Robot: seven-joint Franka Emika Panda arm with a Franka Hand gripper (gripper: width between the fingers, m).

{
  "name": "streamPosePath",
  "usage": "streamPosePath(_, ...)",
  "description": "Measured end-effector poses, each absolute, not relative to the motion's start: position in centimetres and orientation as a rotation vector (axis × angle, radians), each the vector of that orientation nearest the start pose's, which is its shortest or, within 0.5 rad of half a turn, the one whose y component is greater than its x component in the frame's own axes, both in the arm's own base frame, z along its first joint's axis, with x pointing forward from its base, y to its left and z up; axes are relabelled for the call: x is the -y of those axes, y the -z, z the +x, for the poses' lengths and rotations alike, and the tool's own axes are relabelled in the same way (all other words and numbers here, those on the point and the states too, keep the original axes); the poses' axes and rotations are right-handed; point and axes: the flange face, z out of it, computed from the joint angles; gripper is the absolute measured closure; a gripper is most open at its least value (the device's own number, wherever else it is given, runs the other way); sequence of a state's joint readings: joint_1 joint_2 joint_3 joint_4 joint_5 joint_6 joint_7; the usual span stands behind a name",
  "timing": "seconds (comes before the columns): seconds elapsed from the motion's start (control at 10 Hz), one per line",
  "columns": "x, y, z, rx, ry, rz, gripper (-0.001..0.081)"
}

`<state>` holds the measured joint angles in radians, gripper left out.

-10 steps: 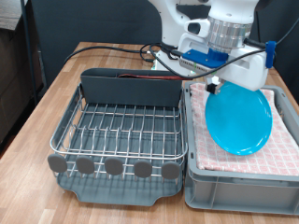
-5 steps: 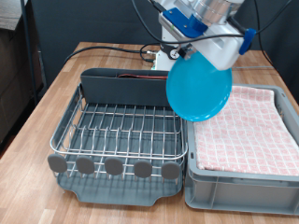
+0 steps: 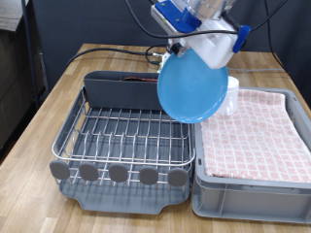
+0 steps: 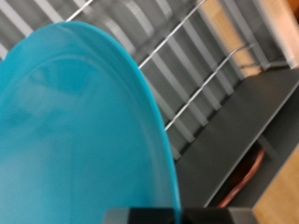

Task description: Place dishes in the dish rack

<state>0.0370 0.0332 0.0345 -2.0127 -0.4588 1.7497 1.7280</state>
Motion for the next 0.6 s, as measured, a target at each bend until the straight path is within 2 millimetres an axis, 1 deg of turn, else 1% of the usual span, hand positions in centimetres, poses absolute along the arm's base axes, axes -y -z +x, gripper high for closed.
streamPosePath(0.1, 1.9, -42.4, 52.8, -2.468, 0.334, -2.697, 0.0790)
streamPosePath(0.2, 3.8, -42.3, 52.7, -2.402, 0.390, -2.779, 0.0790)
streamPosePath(0.3, 5.7, -42.0, 52.7, -2.248, 0.452, -2.904, 0.0790)
streamPosePath(0.5, 9.6, -41.3, 52.6, -1.882, 0.527, -3.124, 0.0790)
streamPosePath(0.6, 10.9, -41.1, 52.6, -1.686, 0.555, -3.216, 0.0790)
